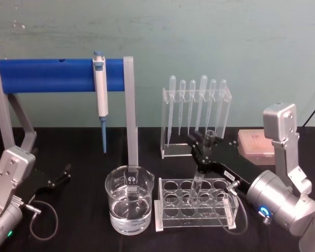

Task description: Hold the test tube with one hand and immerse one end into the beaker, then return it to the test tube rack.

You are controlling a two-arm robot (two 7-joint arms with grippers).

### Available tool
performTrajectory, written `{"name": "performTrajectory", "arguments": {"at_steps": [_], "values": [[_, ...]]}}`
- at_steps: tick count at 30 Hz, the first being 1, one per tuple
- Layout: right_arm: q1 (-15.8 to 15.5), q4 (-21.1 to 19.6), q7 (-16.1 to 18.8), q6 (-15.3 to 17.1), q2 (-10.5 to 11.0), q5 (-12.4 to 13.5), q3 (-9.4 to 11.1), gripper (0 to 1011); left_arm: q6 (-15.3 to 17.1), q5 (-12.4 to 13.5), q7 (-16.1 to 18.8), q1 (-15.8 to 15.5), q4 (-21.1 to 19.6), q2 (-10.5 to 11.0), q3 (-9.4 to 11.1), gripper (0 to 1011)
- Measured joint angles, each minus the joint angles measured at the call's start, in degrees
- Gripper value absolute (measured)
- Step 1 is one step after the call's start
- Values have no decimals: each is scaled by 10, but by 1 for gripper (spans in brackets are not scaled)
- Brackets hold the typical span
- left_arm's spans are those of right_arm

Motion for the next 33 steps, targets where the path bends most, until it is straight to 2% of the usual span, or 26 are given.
{"name": "performTrajectory", "arguments": {"at_steps": [10, 17, 23, 33], "values": [[15, -36, 31, 20, 13, -13, 10, 136, 0, 0, 0, 0, 0, 0, 0, 1000], [22, -53, 50, 55, 21, 6, 18, 136, 0, 0, 0, 0, 0, 0, 0, 1000], [28, -57, 51, 66, 27, 12, 15, 136, 0, 0, 0, 0, 0, 0, 0, 1000], [28, -57, 51, 67, 27, 12, 14, 136, 0, 0, 0, 0, 0, 0, 0, 1000]]}}
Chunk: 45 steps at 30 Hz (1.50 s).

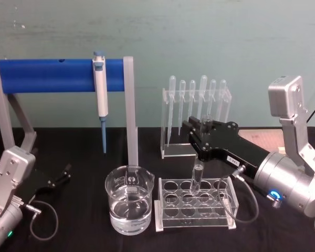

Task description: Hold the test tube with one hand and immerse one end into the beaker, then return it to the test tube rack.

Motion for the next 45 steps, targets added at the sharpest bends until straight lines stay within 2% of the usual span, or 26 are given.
{"name": "performTrajectory", "arguments": {"at_steps": [21, 26, 35, 39, 45], "values": [[0, 0, 1, -2, 2, 0, -3, 136, 0, 0, 0, 0, 0, 0, 0, 1000], [13, -3, 5, 1, 0, -4, -17, 136, 0, 0, 0, 0, 0, 0, 0, 1000], [64, 3, 11, 10, -27, -18, -56, 136, 0, 0, 0, 0, 0, 0, 0, 1000], [92, 18, 14, 14, -47, -28, -79, 136, 0, 0, 0, 0, 0, 0, 0, 1000], [118, 50, 15, 15, -76, -39, -104, 136, 0, 0, 0, 0, 0, 0, 0, 1000]]}}
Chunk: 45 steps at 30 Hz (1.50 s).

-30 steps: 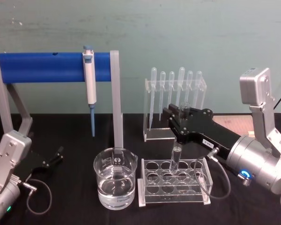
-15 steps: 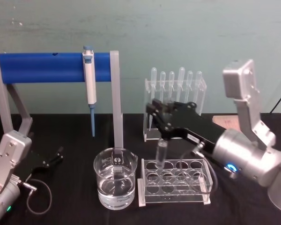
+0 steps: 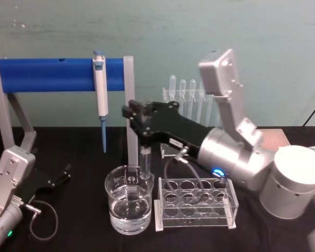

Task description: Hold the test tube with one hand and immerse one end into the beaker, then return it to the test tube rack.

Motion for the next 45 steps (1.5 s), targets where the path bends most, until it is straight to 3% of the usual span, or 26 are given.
{"name": "performTrajectory", "arguments": {"at_steps": [6, 12, 29, 45], "values": [[13, 33, 0, -14, -21, -23, -20, 136, 0, 0, 0, 0, 0, 0, 0, 1000], [12, 66, -1, -32, -39, -37, -26, 136, 0, 0, 0, 0, 0, 0, 0, 1000], [-19, 142, 2, -101, -76, -59, -23, 136, 0, 0, 0, 0, 0, 0, 0, 1000], [-41, 167, 10, -134, -87, -78, -15, 136, 0, 0, 0, 0, 0, 0, 0, 1000]]}}
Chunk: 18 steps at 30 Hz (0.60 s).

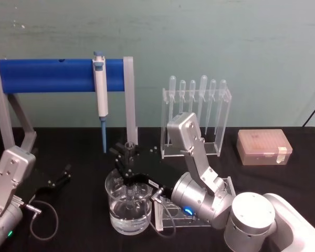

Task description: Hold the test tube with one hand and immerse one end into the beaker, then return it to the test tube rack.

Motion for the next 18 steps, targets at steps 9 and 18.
{"name": "performTrajectory", "arguments": {"at_steps": [9, 18], "values": [[1, 0, 0, 0, 0, 0, 0, 136, 0, 0, 0, 0, 0, 0, 0, 1000], [1, 0, 0, 0, 1, 0, -1, 136, 0, 0, 0, 0, 0, 0, 0, 1000]]}}
